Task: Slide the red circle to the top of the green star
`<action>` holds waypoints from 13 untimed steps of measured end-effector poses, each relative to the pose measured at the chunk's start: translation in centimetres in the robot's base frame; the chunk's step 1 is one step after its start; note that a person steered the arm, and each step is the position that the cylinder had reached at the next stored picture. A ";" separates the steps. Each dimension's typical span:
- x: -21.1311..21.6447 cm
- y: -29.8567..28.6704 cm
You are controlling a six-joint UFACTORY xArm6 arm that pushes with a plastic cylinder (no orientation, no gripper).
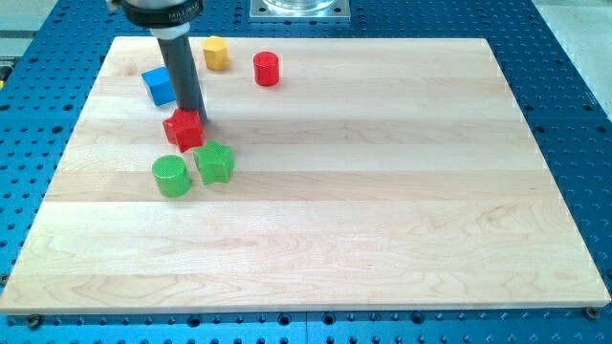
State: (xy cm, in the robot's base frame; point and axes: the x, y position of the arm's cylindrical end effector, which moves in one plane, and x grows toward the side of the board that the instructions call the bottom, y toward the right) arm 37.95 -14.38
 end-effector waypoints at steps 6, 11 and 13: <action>-3.4 17.5; -11.6 9.0; -5.5 11.7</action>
State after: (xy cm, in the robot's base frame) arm 32.43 -2.65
